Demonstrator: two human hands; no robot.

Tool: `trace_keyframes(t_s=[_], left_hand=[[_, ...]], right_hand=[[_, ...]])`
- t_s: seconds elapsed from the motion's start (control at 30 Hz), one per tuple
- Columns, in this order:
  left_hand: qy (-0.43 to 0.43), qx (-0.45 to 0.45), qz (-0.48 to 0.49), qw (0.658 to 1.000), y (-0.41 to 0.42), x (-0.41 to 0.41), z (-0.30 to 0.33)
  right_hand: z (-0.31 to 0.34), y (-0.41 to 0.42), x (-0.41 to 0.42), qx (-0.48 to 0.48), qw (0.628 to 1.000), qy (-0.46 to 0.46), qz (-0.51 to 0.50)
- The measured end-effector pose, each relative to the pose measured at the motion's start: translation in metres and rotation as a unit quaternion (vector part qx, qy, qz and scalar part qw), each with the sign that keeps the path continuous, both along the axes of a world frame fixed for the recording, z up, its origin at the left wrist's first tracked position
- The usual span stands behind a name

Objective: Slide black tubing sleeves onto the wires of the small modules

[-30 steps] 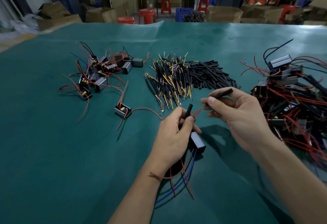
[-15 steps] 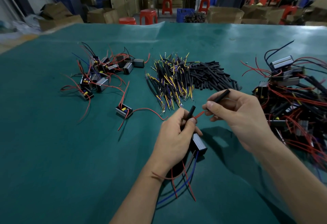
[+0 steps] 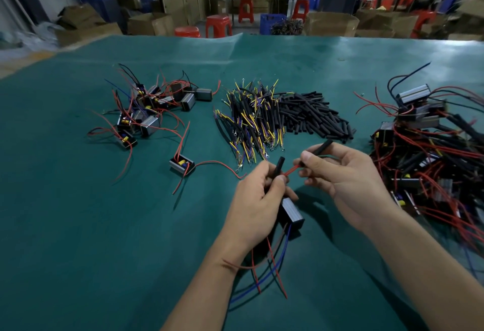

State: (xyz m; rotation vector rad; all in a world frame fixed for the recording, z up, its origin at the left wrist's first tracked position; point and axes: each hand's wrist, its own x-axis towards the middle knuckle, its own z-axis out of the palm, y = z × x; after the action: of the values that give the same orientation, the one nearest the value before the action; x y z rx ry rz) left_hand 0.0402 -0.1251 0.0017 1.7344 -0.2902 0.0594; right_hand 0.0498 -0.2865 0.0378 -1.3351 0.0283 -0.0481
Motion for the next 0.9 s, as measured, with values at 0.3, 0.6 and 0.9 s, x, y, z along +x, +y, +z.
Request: trace_keyframes(t_s=[0.3,0.6,0.9], left_hand=[[-0.006,0.013,-0.002,1.000,0.001,-0.001,0.001],[0.020,-0.016,-0.006,1.000,0.000,-0.001,-0.001],[0.027,0.026,-0.018,0.999,0.001,0.003,-0.007]], right_hand=[[0.000,0.002,-0.002,-0.049,0.999,-0.014,-0.005],[-0.005,0.011,-0.005,-0.109,0.993,-0.039,0.011],[-0.010,0.013,-0.005,-0.151,0.986,0.008,0.075]])
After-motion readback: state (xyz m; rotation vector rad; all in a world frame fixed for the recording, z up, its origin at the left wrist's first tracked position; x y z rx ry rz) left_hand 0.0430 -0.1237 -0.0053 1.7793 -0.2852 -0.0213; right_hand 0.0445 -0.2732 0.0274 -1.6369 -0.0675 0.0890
